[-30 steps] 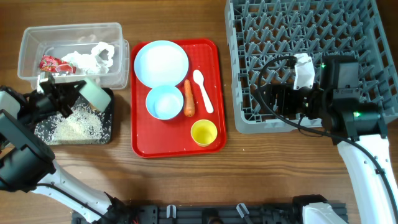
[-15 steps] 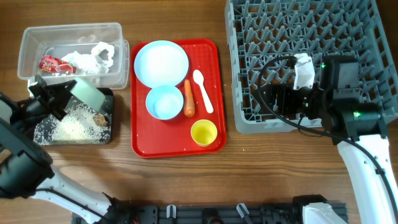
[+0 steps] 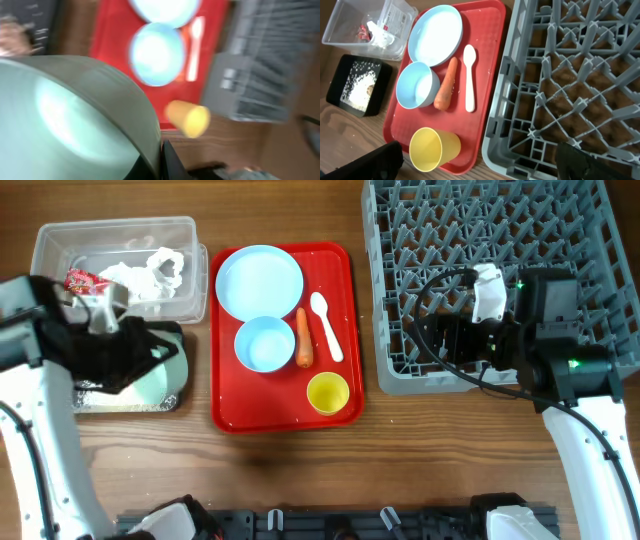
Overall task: Sort waste into correct bins and load items into the dishwasher rack
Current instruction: 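Set the green bowl back on the red tray with the left gripper, then grasp the yellow cup with the left gripper and lift it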
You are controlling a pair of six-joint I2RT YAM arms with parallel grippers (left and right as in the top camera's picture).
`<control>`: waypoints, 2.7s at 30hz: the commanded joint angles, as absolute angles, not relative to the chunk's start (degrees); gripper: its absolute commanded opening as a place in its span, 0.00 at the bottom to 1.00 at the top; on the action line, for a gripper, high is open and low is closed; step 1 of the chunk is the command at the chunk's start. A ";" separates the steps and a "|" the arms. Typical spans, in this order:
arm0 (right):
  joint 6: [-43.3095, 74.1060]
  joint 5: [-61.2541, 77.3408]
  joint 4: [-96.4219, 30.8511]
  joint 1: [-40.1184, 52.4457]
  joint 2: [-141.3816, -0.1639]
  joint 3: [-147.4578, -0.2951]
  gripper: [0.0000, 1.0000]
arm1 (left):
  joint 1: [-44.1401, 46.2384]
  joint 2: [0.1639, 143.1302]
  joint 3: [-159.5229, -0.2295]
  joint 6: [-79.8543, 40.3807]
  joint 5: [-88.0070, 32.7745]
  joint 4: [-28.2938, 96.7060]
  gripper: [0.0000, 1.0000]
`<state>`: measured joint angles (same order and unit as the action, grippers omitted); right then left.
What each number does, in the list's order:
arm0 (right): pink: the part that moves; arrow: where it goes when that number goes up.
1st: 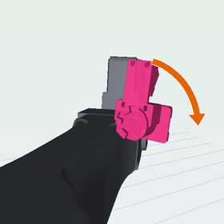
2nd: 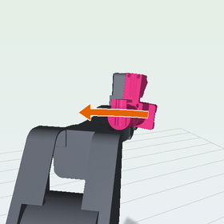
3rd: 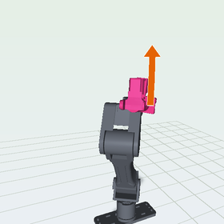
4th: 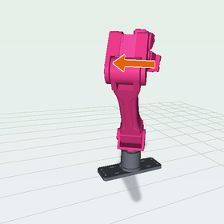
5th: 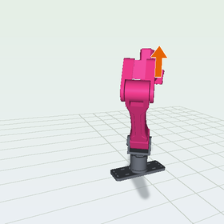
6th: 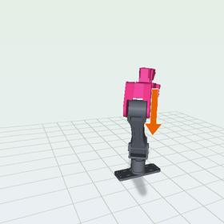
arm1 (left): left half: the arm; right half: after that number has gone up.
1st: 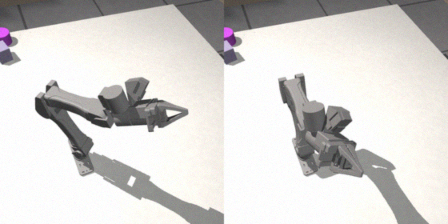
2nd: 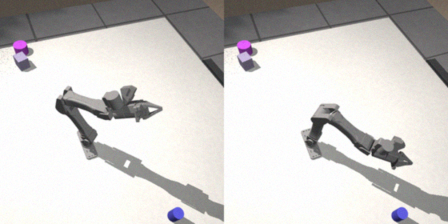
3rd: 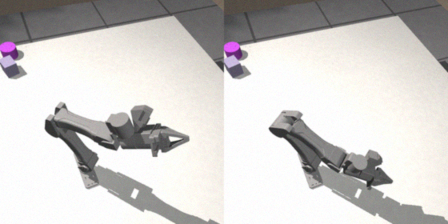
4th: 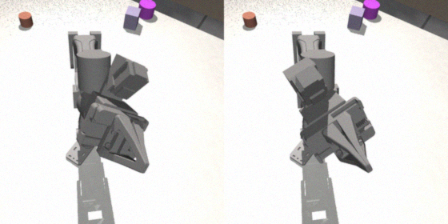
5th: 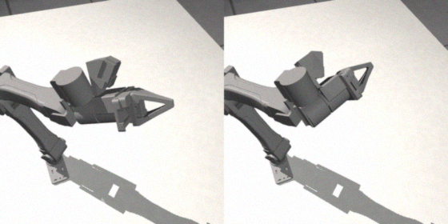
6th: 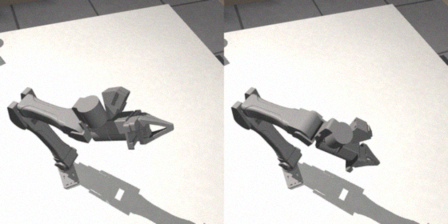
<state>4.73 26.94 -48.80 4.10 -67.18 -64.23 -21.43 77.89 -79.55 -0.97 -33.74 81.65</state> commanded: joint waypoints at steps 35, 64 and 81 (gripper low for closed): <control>4.93 26.76 -48.12 4.27 -67.31 -65.12 1.00 | 33.06 93.97 -59.09 -33.47 6.09 53.36 0.21; 6.44 26.96 -46.13 4.27 -67.31 -65.12 1.00 | 35.64 96.44 -74.22 -24.38 -4.36 57.36 0.67; 6.42 26.98 -46.63 4.27 -67.31 -65.12 1.00 | 38.50 96.51 -65.04 -24.99 -4.03 52.18 0.31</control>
<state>5.85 26.94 -46.61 4.10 -67.18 -64.23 38.41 96.07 -68.73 -21.41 -8.01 53.10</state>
